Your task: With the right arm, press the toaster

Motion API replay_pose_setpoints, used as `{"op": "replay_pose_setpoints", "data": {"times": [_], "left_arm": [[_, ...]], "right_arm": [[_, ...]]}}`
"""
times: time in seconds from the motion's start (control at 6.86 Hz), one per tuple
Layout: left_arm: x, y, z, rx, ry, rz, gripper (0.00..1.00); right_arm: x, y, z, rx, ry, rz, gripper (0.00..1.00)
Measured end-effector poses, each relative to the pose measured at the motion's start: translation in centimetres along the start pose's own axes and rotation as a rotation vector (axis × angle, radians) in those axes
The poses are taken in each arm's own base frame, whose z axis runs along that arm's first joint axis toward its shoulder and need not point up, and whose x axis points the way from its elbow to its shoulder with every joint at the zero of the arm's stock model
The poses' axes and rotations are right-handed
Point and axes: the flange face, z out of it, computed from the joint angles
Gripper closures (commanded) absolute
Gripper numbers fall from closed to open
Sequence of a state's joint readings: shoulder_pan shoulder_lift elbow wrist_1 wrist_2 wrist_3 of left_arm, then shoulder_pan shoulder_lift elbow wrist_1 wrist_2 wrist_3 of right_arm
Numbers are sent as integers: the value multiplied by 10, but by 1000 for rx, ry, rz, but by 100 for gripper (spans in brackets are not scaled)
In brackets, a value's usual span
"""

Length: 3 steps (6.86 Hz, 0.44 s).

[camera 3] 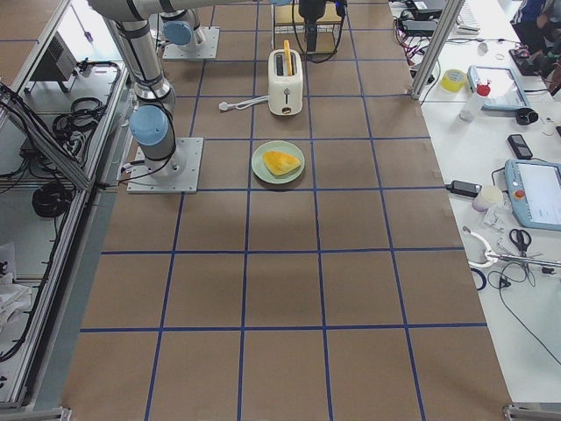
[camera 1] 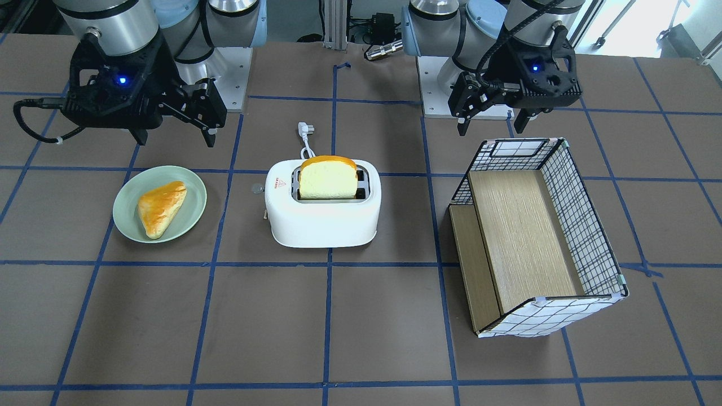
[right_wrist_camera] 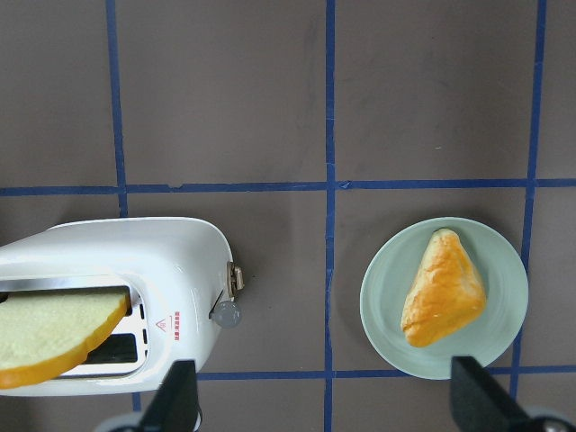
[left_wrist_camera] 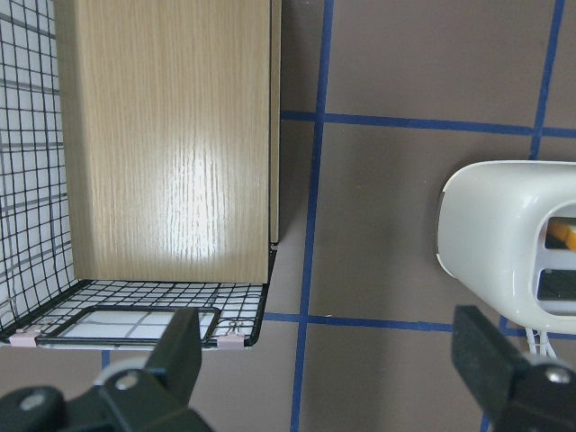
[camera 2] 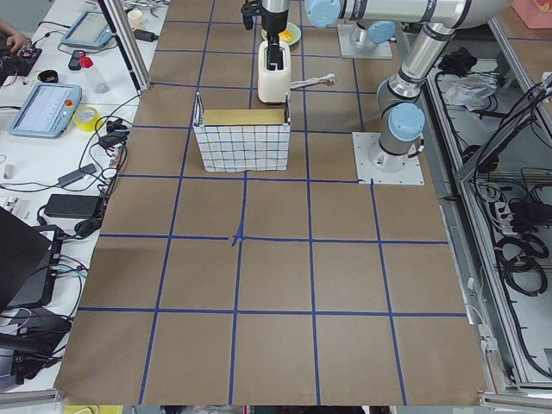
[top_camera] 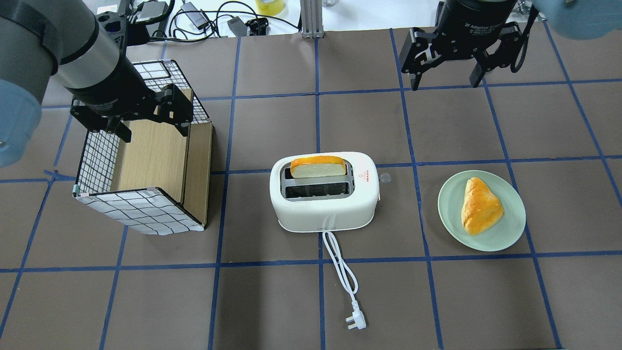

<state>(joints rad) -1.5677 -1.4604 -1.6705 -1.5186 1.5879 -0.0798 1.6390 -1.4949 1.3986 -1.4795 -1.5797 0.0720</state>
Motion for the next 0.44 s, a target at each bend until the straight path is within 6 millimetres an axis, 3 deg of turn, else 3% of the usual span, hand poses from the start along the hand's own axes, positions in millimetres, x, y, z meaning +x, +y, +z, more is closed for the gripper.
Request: {"op": "replay_pose_setpoints", "data": {"times": [0.44], "left_arm": [[0, 0, 0, 0, 0, 0, 0]], "right_arm": [[1, 0, -1, 4, 6, -1, 0]]}}
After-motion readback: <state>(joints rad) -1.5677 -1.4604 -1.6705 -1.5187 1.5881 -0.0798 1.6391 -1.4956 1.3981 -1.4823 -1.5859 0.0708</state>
